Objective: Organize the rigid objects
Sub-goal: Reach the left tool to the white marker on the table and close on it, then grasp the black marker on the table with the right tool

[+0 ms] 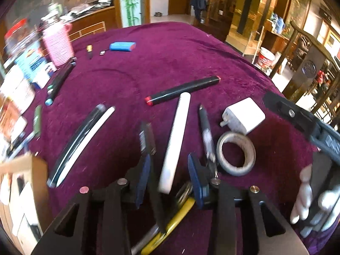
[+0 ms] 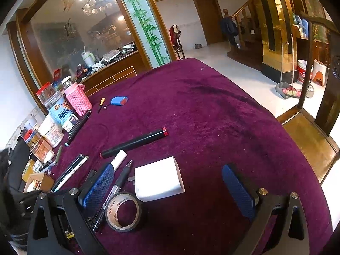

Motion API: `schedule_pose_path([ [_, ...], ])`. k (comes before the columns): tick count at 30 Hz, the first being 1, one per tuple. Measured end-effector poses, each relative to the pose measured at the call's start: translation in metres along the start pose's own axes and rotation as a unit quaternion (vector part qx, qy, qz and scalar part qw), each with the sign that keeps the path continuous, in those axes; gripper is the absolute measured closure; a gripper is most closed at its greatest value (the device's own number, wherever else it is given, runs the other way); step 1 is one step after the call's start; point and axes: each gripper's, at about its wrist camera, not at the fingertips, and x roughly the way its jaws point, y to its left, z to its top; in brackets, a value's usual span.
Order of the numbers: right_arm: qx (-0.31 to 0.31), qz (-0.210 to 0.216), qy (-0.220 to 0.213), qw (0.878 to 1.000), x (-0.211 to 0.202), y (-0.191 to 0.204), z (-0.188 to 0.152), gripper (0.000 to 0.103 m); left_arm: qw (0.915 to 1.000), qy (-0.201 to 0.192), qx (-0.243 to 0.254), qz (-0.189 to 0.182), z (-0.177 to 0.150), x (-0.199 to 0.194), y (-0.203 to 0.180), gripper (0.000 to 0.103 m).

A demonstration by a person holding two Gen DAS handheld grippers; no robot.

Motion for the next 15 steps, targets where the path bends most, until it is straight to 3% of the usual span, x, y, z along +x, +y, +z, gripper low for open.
schedule_pose_path([
  [8, 0.000, 0.000, 0.001, 1.000, -0.001, 0.000, 0.000, 0.001, 0.9949, 0.014, 0.093, 0.036, 0.025, 0.044, -0.032, 0.073],
  [11, -0.001, -0.001, 0.001, 1.000, -0.001, -0.001, 0.000, 0.001, 0.9964, 0.025, 0.080, 0.006, 0.028, 0.044, -0.028, 0.089],
  [15, 0.001, 0.005, -0.007, 1.000, -0.003, -0.001, 0.000, 0.001, 0.9988, 0.010, 0.045, -0.017, 0.020, 0.026, -0.016, 0.089],
])
